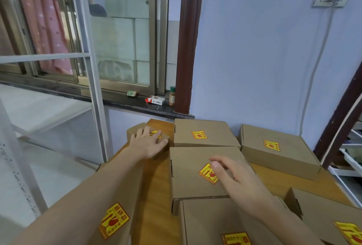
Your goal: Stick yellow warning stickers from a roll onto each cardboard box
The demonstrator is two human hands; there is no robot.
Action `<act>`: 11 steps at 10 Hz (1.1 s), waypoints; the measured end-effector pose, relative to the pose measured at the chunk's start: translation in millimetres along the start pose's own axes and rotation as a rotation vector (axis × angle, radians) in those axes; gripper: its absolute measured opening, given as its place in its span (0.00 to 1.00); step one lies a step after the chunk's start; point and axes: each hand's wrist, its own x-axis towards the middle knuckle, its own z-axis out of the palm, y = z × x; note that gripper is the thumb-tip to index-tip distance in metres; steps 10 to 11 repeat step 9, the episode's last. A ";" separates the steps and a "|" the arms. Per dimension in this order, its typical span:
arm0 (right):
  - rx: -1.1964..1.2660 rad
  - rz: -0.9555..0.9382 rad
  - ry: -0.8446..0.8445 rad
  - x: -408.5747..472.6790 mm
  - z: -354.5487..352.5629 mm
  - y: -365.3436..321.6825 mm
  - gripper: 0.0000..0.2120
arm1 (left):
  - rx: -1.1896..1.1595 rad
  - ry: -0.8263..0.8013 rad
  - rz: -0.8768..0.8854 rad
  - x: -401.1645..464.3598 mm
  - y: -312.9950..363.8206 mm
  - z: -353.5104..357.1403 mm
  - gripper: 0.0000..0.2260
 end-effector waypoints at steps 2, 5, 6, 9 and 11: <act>0.021 0.012 0.048 -2.5 -5.6 11.1 0.20 | -0.121 -0.048 0.099 -24.1 -17.2 -0.3 0.31; 0.036 0.001 0.065 -14.8 -9.2 8.9 0.19 | -0.251 0.082 0.033 -54.9 -12.9 -5.3 0.25; 0.052 -0.002 0.071 -20.2 -11.9 9.7 0.19 | -0.375 0.136 0.010 -55.1 -14.9 -4.7 0.20; 0.117 0.065 0.108 -41.7 -35.1 18.4 0.19 | -0.442 0.161 0.026 -59.7 -23.9 -12.7 0.11; 0.117 0.065 0.108 -41.7 -35.1 18.4 0.19 | -0.442 0.161 0.026 -59.7 -23.9 -12.7 0.11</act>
